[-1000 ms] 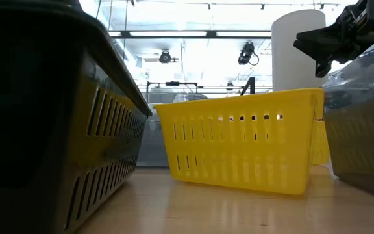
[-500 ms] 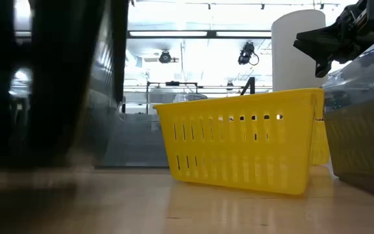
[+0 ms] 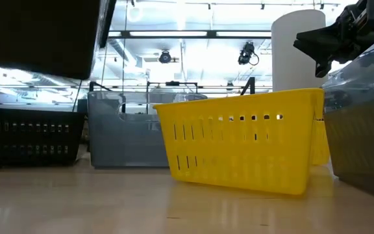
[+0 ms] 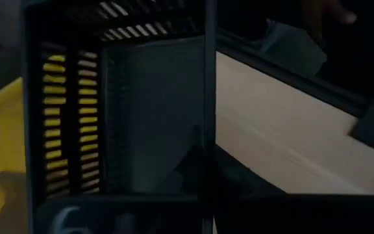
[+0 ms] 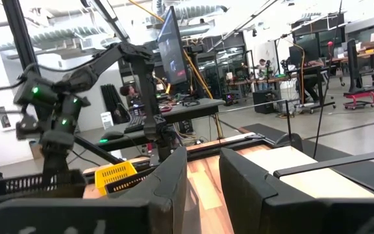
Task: Stack baskets on shelf by color
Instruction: Stack the bottom black basket on top of the other black baskets
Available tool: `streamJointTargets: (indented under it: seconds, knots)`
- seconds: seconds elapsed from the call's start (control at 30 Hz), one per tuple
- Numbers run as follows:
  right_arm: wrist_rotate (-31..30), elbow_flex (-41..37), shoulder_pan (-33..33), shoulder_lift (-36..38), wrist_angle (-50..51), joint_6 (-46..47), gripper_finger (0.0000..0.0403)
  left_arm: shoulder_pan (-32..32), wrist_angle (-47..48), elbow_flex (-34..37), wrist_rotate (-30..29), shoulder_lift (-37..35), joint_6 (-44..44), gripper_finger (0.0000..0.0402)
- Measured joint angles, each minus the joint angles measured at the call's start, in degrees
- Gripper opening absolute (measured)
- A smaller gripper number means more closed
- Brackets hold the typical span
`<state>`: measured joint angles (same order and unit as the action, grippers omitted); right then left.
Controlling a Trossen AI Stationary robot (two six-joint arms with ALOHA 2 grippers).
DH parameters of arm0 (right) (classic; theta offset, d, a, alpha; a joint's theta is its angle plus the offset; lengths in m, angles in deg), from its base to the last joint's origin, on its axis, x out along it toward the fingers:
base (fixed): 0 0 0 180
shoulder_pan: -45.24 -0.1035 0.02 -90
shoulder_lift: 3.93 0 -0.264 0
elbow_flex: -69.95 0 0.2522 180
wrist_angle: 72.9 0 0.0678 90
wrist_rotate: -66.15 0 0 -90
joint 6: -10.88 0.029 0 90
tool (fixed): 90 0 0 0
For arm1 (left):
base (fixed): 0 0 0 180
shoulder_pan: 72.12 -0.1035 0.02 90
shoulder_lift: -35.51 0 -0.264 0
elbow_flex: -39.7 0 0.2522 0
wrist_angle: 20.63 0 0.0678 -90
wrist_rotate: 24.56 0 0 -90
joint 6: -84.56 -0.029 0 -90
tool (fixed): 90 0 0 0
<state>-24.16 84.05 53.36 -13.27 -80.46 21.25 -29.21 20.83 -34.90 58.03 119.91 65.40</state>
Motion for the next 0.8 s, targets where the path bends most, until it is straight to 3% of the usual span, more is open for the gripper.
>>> streamJointTargets:
  seconds: [0.33, 0.8]
  knots:
    - [-0.02, 0.02, 0.00, 0.00, 0.02, 0.00, 0.0096, -0.17, 14.88, 0.00, -6.45, -8.14, 3.61, 0.0011]
    - [0.00, 0.02, 0.00, -0.02, 0.02, 0.00, 0.0097, -2.96, 32.65, 1.27, -6.75, -9.22, 4.64, 0.0011]
